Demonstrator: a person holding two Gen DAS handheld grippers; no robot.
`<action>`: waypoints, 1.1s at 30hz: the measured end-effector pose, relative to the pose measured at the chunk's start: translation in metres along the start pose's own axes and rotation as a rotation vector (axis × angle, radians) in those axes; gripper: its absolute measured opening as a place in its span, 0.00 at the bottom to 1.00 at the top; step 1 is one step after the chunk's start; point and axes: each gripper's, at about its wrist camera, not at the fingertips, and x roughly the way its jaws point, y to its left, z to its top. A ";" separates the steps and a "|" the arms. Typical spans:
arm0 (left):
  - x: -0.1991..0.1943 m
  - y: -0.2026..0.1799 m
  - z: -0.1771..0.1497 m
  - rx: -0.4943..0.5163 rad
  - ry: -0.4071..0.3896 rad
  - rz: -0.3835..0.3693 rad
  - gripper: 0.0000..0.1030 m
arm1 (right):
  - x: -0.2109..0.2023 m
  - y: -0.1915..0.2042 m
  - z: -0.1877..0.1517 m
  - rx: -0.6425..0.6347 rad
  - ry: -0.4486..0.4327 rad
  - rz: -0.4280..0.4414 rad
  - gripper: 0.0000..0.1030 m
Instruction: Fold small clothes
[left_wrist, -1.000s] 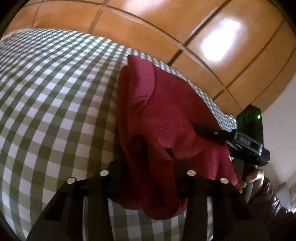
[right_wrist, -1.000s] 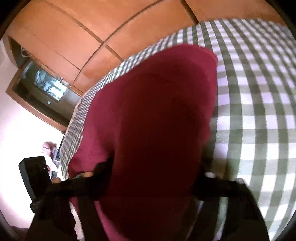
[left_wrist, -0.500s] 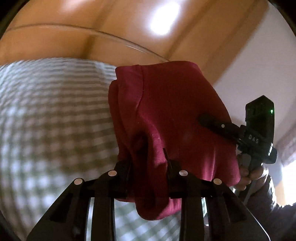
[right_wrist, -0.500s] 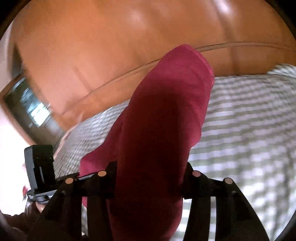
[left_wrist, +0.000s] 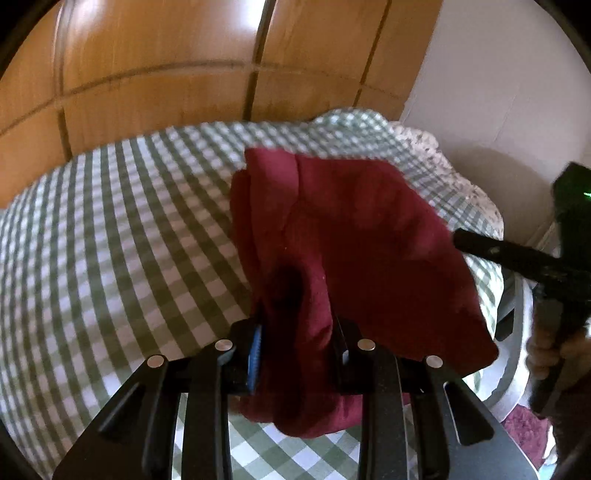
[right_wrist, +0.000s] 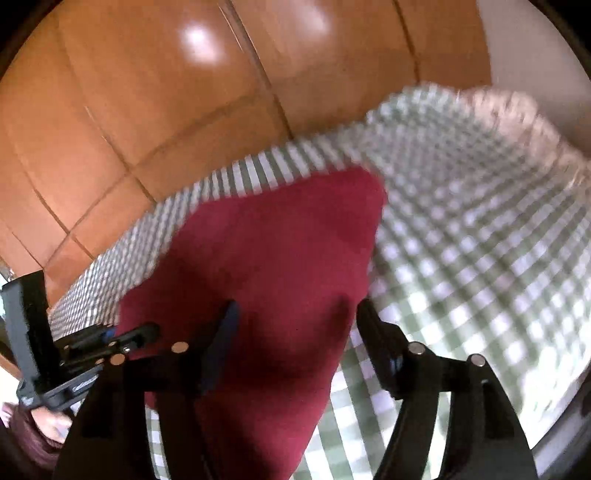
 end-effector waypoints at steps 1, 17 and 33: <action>-0.001 0.001 -0.001 0.005 -0.012 0.007 0.27 | -0.010 0.012 -0.003 -0.036 -0.015 0.014 0.47; 0.015 0.026 -0.026 -0.166 0.000 0.113 0.63 | 0.025 0.068 -0.083 -0.131 0.123 -0.085 0.50; -0.106 -0.007 -0.055 -0.134 -0.209 0.377 0.82 | -0.034 0.081 -0.069 0.022 -0.074 -0.265 0.98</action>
